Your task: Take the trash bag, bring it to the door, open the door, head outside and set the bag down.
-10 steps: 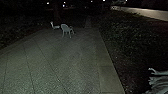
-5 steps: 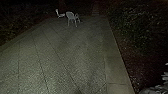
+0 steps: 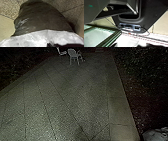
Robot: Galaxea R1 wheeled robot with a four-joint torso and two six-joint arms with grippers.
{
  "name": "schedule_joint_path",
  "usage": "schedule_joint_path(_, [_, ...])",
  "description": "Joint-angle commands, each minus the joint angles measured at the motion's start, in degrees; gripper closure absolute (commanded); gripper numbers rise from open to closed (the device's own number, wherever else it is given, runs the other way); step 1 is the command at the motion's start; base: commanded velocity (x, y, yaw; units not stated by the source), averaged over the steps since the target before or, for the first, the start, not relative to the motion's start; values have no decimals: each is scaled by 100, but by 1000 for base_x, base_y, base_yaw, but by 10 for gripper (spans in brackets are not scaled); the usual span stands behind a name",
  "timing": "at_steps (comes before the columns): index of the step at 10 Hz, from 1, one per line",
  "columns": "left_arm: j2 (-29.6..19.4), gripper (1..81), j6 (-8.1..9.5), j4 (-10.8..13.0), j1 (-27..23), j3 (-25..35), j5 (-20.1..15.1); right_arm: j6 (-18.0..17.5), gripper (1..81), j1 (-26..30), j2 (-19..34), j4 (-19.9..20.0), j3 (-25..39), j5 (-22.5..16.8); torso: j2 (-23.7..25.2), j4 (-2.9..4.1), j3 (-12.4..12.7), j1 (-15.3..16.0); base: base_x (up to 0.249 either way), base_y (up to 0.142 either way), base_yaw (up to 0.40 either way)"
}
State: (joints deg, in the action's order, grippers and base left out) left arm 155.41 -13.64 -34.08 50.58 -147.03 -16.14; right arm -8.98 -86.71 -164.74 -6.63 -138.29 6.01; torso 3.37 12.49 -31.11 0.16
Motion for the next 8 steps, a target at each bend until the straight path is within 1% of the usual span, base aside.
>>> schedule_joint_path(1, [-53,811,-16,-116,-904,-712,-995,20,10,-114,-44,-14,84,-434,0,0,0,0,0,0,0])
schedule_joint_path(2, [52,811,-16,-108,-1010,-897,-1136,20,10,-123,-44,-14,84,-434,-2,0,2,2,0,0,0])
schedule_joint_path(4, [210,811,-16,-90,-1072,-1108,-1172,20,10,-123,-52,4,84,-426,-2,0,-2,2,0,0,0])
schedule_joint_path(8, [255,811,-25,-54,-1160,-1126,-1198,20,10,-132,-52,4,66,-425,-2,0,-6,5,0,0,0])
